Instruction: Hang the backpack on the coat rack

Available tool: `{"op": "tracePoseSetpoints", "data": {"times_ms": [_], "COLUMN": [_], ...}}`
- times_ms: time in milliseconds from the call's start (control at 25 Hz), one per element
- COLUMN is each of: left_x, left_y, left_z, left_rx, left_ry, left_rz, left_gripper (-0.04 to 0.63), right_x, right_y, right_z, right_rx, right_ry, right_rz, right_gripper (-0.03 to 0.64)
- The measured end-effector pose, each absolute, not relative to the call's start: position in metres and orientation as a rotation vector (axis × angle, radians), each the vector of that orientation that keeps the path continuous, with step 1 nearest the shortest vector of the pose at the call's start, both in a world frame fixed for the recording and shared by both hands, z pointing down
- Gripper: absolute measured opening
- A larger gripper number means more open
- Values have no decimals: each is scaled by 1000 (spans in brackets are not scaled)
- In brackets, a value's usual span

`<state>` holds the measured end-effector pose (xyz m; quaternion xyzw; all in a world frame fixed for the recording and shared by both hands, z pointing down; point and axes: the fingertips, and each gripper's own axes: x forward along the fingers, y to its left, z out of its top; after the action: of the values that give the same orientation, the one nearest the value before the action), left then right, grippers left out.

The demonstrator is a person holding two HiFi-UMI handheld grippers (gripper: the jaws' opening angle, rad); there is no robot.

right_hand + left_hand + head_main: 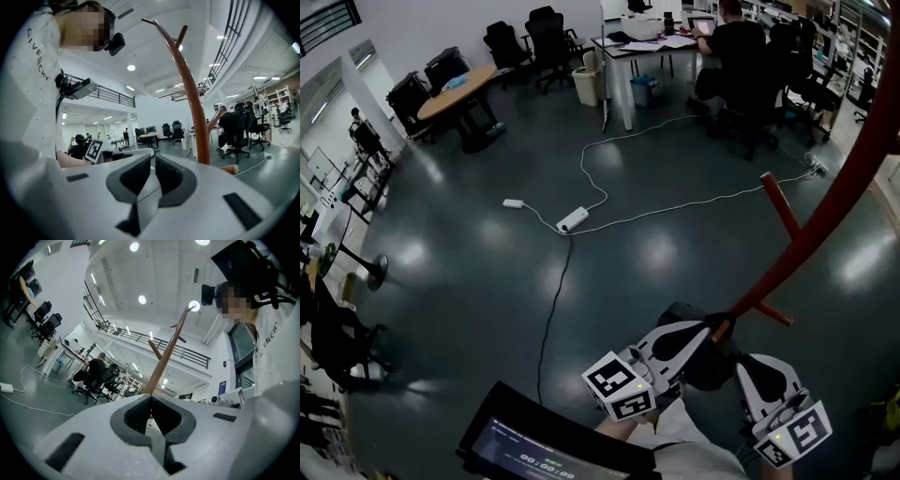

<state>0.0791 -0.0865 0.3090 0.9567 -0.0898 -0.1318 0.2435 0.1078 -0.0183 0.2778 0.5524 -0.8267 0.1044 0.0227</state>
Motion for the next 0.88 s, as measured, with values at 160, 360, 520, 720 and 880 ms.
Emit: {"op": "tracePoseSetpoints", "data": {"times_ms": [160,360,520,720,880], "left_x": [74,71,71,68,70], "left_y": [-95,-100,-105,-112,-117], "left_z": [303,295,297,303,312], "left_rx": [2612,2627,2637,2644,2611], "left_ry": [-262,-251,-260,-273,-277], "left_rz": [-379,-393,-390,-376,-373], "left_gripper": [9,9,9,10,9], "right_x": [107,108,110,111,116], "right_y": [-20,-19,-19,-21,-24], "right_z": [272,270,278,282,292], "right_rx": [1720,1731,1720,1710,1711], "right_ry": [-2561,-2530,-2521,-2519,-2481], "right_rz": [297,266,293,373,404], "right_gripper": [40,38,38,37,37]}}
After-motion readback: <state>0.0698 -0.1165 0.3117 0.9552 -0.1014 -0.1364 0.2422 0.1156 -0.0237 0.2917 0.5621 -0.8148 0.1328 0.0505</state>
